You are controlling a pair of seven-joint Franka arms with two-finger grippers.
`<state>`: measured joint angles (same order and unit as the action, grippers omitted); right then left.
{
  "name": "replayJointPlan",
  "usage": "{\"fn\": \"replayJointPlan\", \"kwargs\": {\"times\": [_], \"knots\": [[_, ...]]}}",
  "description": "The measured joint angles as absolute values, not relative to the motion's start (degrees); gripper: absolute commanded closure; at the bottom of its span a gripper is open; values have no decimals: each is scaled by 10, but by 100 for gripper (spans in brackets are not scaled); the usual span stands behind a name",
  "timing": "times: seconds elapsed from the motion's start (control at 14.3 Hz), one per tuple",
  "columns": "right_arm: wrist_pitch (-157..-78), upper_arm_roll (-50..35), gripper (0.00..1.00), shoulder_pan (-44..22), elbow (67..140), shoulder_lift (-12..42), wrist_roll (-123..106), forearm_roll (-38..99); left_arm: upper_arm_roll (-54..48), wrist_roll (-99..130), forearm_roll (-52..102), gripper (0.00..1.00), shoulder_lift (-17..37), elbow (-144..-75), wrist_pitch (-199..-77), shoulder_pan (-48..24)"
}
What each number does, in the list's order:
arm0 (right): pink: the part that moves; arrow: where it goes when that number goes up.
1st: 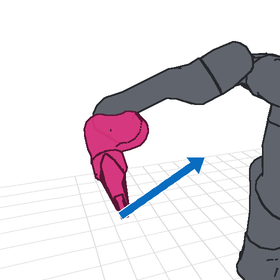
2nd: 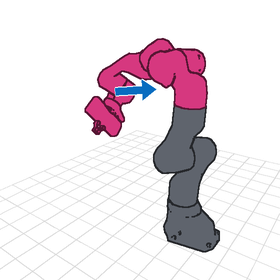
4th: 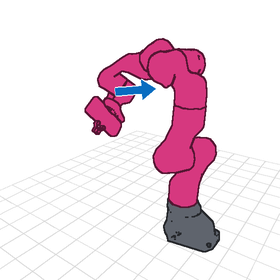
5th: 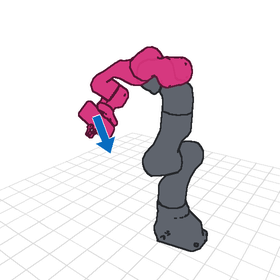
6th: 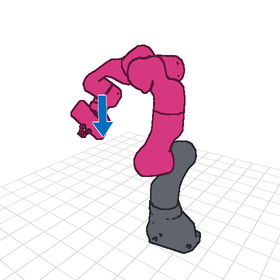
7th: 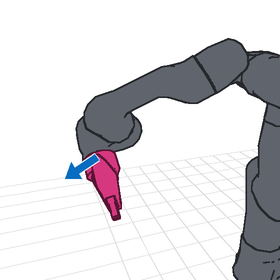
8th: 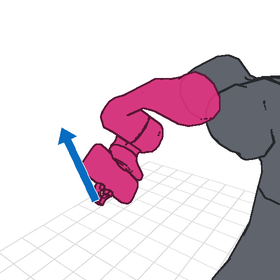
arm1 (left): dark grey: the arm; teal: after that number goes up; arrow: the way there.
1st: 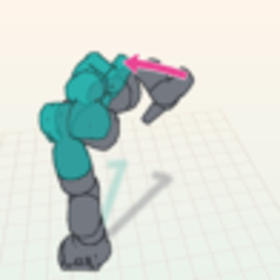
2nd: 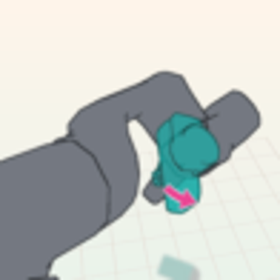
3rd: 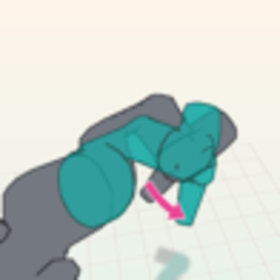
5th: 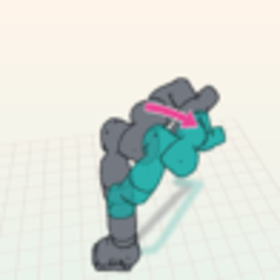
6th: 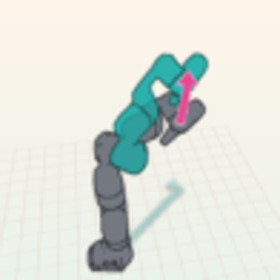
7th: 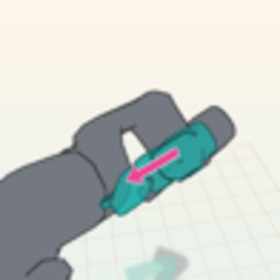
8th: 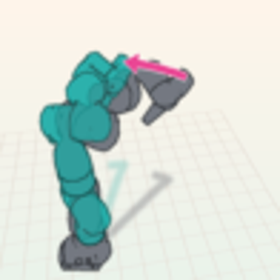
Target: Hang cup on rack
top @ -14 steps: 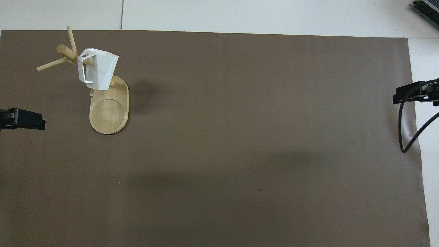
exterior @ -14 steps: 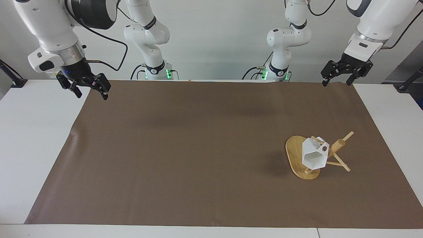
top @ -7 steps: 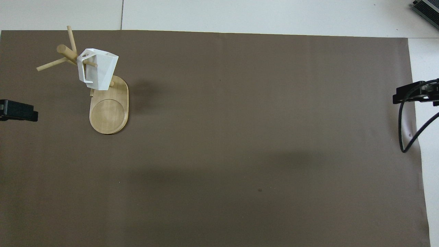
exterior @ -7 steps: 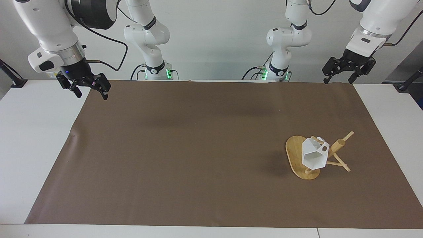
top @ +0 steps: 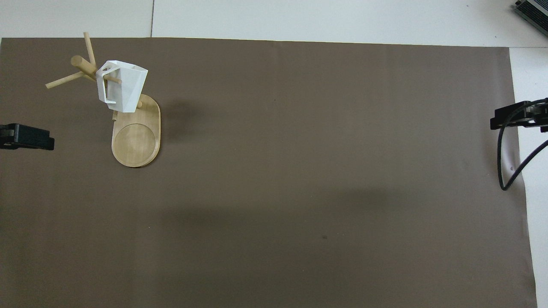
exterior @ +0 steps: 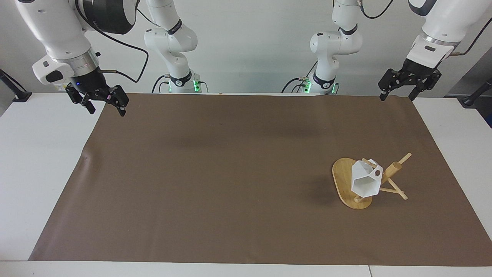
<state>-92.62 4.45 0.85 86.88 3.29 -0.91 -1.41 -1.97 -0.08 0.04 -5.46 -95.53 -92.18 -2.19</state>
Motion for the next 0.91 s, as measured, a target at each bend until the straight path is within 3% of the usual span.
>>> {"fn": "replayJointPlan", "kwargs": {"times": [0.91], "knots": [[-926, 44, 0, 9, 869, 33, -9, -14, -24, 0, 0, 0, -59, -949, -908, -22]]}}
